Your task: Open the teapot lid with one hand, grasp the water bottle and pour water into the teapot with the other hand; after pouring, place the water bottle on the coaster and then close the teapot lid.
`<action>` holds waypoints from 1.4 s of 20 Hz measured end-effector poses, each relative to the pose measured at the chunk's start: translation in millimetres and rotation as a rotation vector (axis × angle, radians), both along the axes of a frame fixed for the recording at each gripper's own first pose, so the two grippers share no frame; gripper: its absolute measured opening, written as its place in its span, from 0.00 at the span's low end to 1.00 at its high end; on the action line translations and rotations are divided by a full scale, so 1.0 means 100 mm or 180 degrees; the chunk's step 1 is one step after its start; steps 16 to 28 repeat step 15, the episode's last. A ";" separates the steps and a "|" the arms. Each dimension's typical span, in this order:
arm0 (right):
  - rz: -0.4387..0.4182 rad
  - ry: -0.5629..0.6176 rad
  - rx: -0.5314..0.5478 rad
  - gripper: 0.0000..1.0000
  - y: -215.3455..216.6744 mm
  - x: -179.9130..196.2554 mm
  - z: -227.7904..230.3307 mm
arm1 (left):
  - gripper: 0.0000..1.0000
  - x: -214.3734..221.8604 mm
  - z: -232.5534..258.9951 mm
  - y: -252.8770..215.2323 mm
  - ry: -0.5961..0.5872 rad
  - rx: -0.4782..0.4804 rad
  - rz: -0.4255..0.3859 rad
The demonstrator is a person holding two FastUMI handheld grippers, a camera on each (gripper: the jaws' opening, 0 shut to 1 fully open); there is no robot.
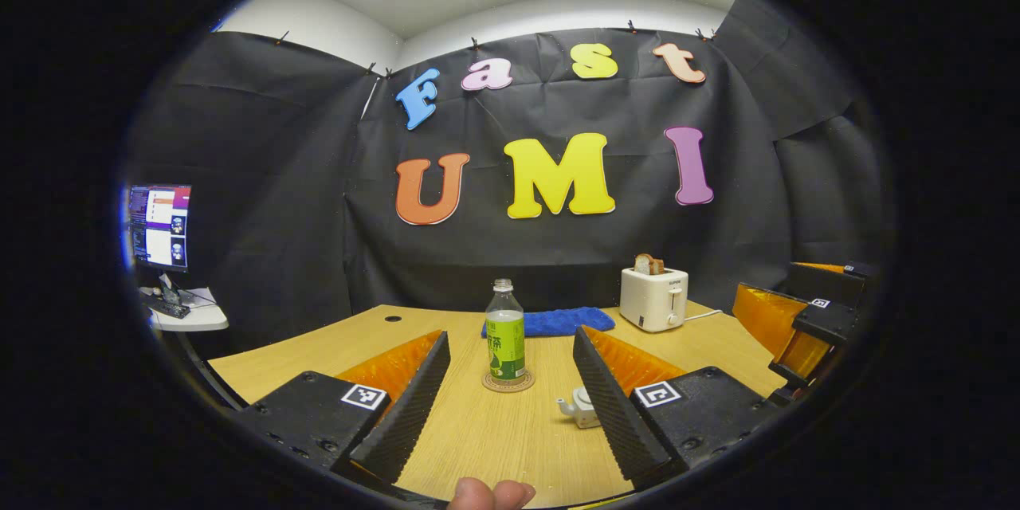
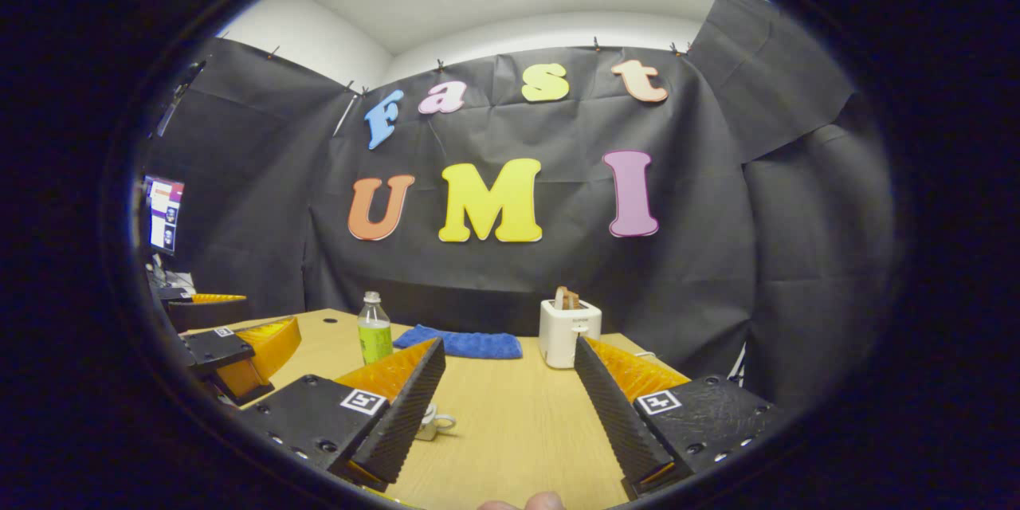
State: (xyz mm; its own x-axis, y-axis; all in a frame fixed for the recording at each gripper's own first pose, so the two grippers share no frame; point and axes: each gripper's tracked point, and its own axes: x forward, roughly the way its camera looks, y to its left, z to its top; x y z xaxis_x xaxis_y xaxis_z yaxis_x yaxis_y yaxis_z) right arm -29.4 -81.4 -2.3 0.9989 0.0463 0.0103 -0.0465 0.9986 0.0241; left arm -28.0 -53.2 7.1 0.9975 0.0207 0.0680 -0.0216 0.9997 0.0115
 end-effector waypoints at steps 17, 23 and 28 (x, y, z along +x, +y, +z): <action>0.0020 -0.0032 -0.0003 0.98 -0.04 -0.02 0.05 | 0.97 0.01 -0.05 -0.09 0.0055 -0.0061 0.0008; 0.0020 -0.0032 -0.0003 0.98 -0.04 -0.02 0.05 | 0.97 0.01 -0.05 -0.09 0.0055 -0.0061 0.0008; 0.0020 -0.0032 -0.0003 0.98 -0.04 -0.02 0.05 | 0.97 0.01 -0.05 -0.09 0.0055 -0.0061 0.0008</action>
